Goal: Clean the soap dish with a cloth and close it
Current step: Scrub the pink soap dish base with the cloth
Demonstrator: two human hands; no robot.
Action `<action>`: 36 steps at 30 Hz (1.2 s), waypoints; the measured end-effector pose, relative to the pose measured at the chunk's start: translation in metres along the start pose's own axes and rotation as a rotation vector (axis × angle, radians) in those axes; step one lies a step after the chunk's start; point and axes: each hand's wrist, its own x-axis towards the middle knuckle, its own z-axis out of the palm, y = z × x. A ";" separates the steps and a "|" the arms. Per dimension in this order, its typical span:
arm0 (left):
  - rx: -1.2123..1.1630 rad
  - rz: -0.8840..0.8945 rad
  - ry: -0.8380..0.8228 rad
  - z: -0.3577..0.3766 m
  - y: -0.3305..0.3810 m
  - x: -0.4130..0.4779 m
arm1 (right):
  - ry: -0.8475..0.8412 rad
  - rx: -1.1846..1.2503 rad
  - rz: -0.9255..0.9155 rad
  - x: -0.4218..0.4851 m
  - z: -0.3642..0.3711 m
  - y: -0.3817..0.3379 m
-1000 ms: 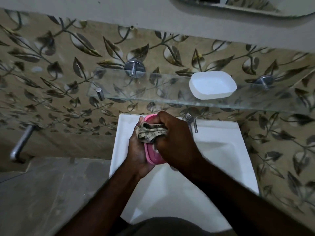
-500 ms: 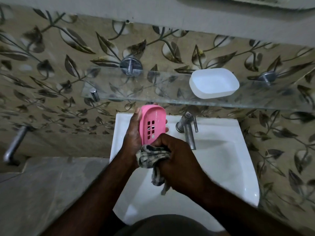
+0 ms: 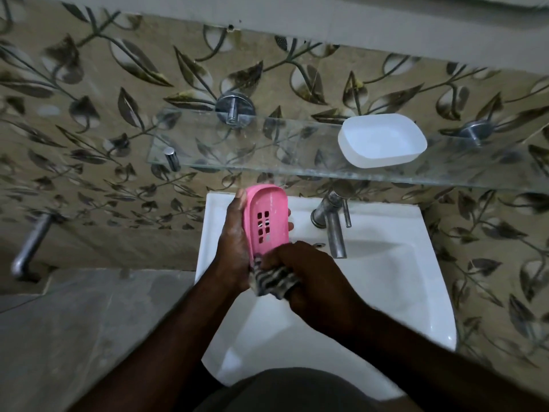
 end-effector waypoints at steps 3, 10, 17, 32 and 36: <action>0.092 -0.039 0.010 -0.005 -0.004 -0.002 | -0.077 -0.328 -0.074 -0.001 -0.004 0.027; -0.034 -0.039 0.045 -0.006 -0.004 0.000 | 0.094 0.195 0.060 -0.007 0.020 -0.013; -0.045 -0.074 -0.013 -0.021 0.002 -0.003 | -0.106 -0.541 -0.453 0.013 -0.003 0.037; -0.177 -0.066 0.010 -0.037 -0.007 -0.003 | 0.262 1.097 0.608 0.011 -0.030 0.042; -0.096 -0.015 0.058 -0.031 -0.010 -0.001 | 0.158 0.924 0.572 0.002 -0.024 0.030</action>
